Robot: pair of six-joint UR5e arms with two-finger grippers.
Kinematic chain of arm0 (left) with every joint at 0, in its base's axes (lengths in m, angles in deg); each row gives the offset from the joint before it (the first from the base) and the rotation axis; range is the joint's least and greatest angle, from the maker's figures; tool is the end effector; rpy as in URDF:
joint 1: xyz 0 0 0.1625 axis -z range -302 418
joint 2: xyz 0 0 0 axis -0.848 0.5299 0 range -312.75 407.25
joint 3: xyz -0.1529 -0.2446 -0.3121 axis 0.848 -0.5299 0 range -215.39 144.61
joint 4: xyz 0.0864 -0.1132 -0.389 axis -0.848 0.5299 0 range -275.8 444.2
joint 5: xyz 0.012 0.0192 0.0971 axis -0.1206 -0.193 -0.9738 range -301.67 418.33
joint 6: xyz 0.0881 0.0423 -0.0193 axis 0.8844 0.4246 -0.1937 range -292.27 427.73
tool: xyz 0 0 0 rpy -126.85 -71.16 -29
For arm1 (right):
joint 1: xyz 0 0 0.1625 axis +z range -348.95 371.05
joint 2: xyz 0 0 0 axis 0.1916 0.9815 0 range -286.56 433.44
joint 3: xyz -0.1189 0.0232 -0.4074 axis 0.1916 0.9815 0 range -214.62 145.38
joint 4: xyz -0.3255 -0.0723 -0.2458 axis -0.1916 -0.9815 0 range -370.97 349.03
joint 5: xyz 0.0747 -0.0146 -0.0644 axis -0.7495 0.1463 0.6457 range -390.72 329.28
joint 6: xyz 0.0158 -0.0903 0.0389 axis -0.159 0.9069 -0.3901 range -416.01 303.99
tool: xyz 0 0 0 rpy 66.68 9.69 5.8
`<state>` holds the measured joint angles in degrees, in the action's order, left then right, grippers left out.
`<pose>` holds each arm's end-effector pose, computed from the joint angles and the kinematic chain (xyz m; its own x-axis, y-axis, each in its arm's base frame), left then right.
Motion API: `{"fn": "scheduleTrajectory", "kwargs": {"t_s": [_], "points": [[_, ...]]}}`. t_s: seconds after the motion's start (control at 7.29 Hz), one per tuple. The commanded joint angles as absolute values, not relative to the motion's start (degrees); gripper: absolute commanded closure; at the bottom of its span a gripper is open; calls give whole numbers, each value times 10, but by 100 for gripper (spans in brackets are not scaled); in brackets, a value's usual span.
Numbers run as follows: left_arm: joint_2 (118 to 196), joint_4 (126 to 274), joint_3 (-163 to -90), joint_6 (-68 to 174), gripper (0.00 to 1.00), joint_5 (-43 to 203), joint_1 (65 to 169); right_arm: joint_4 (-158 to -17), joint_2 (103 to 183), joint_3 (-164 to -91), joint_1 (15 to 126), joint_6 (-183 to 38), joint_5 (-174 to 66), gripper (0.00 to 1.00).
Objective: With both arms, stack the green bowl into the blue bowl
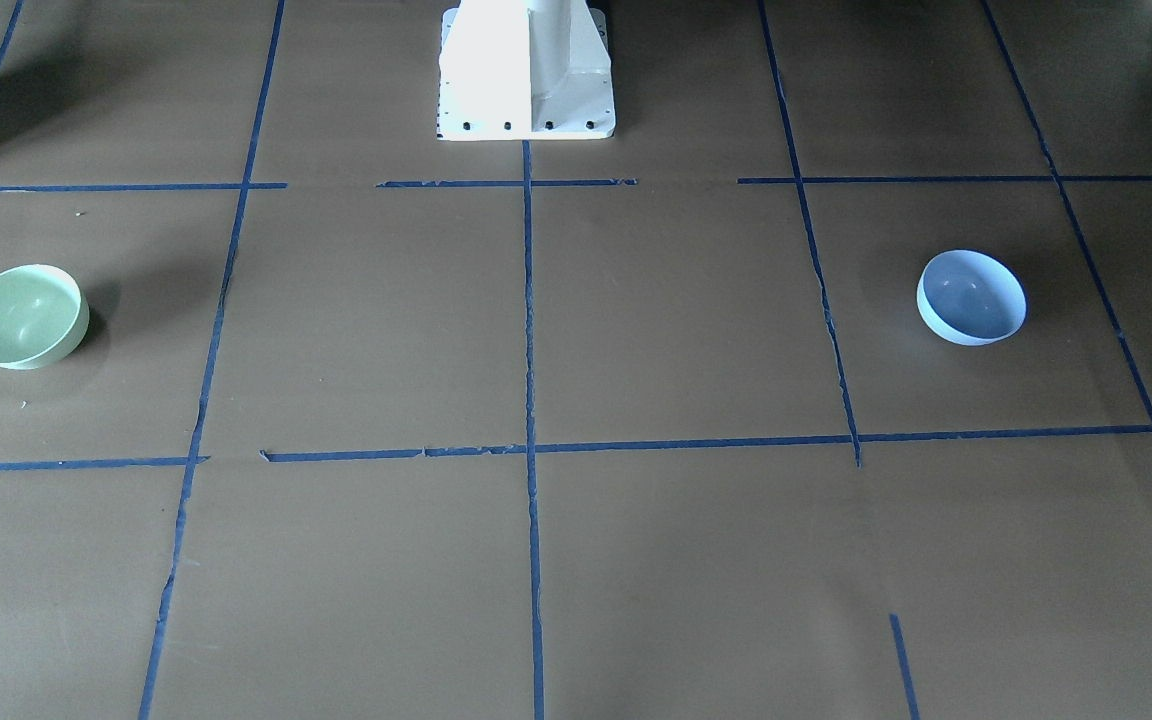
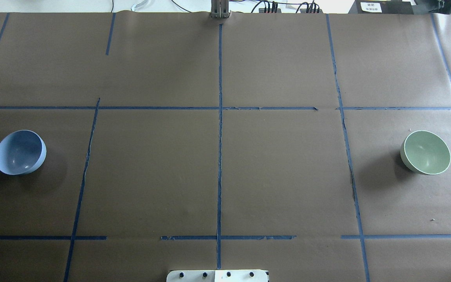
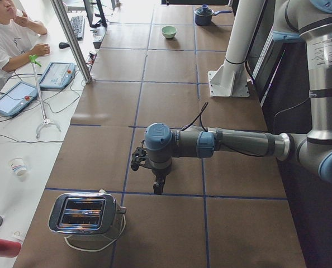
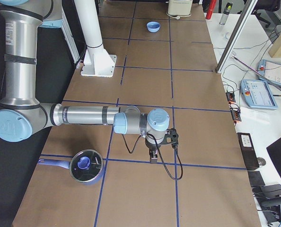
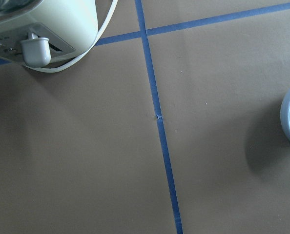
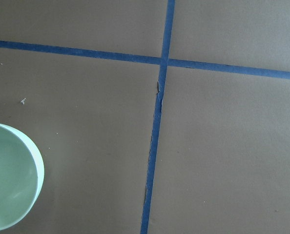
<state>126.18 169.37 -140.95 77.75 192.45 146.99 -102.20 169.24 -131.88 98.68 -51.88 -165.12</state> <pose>-0.0567 -0.4097 0.6211 0.7038 0.1822 -0.6866 -0.1421 0.9831 0.1152 0.0451 -0.4513 0.6462 0.7090 -0.1040 0.6975 0.0927 0.9942 0.0541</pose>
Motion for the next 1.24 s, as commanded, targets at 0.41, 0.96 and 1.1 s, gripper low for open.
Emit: {"fn": "scheduleTrajectory", "kwargs": {"t_s": [0.41, 0.96, 1.1], "points": [[1270, 1708, -1408, 775, 0, 1910, 1467, -1022, 1685, -1322, 987, -520, -1651, 0], [1334, 1799, -1367, 777, 0, 1911, 1464, -1023, 1685, -1318, 975, -520, -1651, 0], [1333, 1817, -1364, 759, 0, 1915, 1447, -1023, 1685, -1318, 974, -519, -1651, 0]]}}
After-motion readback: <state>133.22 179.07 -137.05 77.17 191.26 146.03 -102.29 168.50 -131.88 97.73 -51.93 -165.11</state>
